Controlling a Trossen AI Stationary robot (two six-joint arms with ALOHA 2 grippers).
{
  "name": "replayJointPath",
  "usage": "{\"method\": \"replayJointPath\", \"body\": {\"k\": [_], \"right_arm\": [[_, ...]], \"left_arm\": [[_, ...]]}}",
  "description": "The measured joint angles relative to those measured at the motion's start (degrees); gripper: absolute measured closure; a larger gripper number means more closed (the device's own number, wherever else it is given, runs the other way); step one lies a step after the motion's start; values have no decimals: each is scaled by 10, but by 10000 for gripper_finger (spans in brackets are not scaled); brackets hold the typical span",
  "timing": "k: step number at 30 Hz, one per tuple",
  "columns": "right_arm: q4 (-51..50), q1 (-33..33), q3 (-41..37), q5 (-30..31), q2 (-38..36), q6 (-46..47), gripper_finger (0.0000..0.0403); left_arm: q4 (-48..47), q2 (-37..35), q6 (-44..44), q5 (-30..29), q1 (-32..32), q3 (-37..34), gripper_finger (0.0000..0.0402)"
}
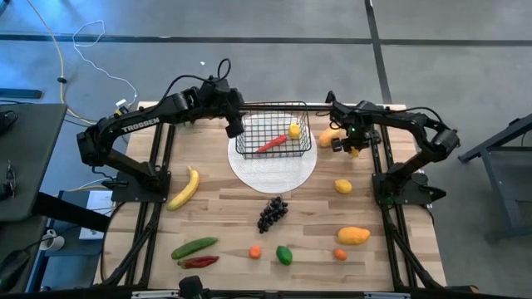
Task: Build produce basket
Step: Put the top yellow lemon into the black wire basket
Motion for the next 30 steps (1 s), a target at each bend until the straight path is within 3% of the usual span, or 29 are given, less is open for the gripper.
{"method": "replayJointPath", "body": {"k": [9, 13, 18, 24, 30], "right_arm": [[-14, 30, 87, 0, -107, 61, 284], [33, 53, 140, 9, -135, 60, 285], [131, 87, 184, 21, -138, 40, 286], [287, 135, 183, 22, -131, 20, 286], [353, 178, 182, 20, -89, -23, 286]], "left_arm": [[-54, 0, -48, 12, 0, 0, 229], [-66, 0, -86, 60, -1, 0, 229], [-62, 0, -119, 112, -8, 0, 229], [-64, 0, -135, 113, -23, 0, 229], [-77, 0, -161, 112, -33, 0, 229]]}}
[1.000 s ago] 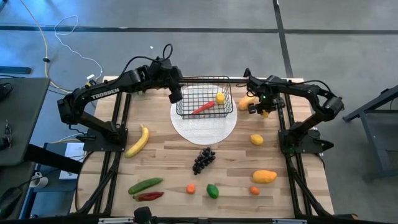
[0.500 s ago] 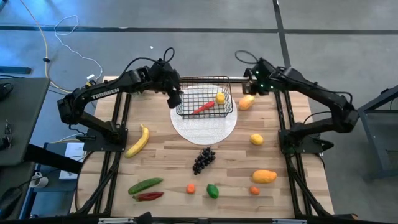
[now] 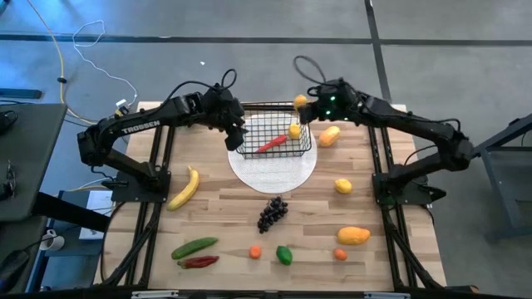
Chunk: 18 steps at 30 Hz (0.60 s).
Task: Build produce basket
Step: Put the top yellow lemon into the black wire basket
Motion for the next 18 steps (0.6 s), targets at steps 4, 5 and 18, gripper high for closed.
{"method": "replayJointPath", "body": {"k": [4, 5, 18], "right_arm": [[-8, 19, 0, -1, 40, -13, 286], [-9, 23, 0, -1, 49, -18, 286], [-73, 33, 0, -17, 121, -27, 260]], "left_arm": [[-18, 0, -25, 0, -1, 0, 229], [-25, 0, -34, 0, -1, 0, 229], [-124, 0, -125, -5, -32, 0, 229]]}}
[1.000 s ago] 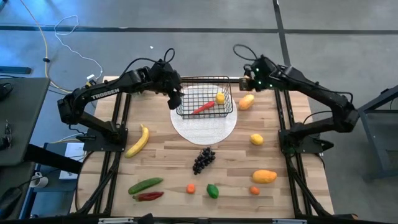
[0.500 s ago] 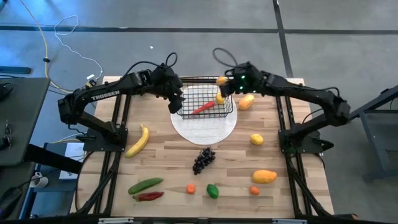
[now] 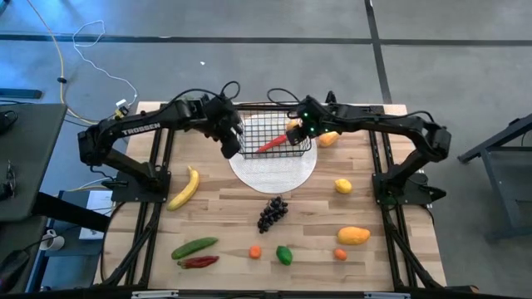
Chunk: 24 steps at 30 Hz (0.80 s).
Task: Build produce basket
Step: Put the top yellow lemon into the black wire basket, then put the green cucumber into the black wire basket
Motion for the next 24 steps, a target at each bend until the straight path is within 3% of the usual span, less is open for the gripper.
{"method": "replayJointPath", "body": {"k": [18, 24], "right_arm": [[-13, 0, 0, 0, 1, -71, 175], [-8, 0, 0, 3, -1, -86, 170]], "left_arm": [[-85, 0, -108, 7, -120, 0, 229], [-137, 0, -127, 22, -144, 0, 229]]}}
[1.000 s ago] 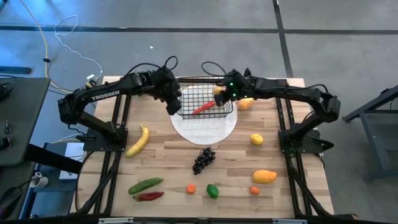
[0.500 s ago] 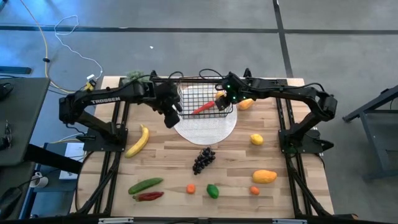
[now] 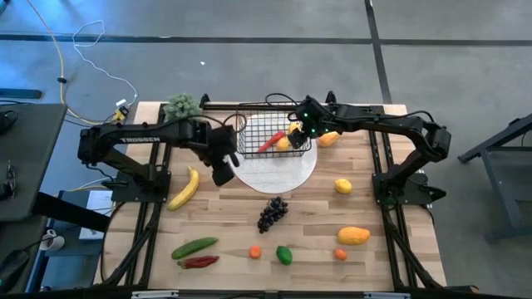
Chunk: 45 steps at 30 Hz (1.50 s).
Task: Build produce basket
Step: Put the green cucumber into the black wire basket
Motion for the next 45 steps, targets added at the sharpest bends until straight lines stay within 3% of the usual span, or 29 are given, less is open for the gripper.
{"method": "replayJointPath", "body": {"k": [8, 18, 27, 39, 45], "right_arm": [[2, 0, 0, 1, 0, -19, 170], [-56, 0, 41, 1, 0, -41, 169], [-90, 10, 113, 1, -1, -42, 169], [-173, 50, 149, -1, 0, 30, 169], [-203, 90, 153, -15, 0, 61, 169]], "left_arm": [[-79, 0, -67, 29, -43, 0, 221], [-173, 0, -150, 47, -127, -8, 153], [-75, 0, -233, 55, -247, -60, 153], [71, 1, -392, 51, -411, -118, 153], [156, 7, -441, 35, -463, -168, 153]]}}
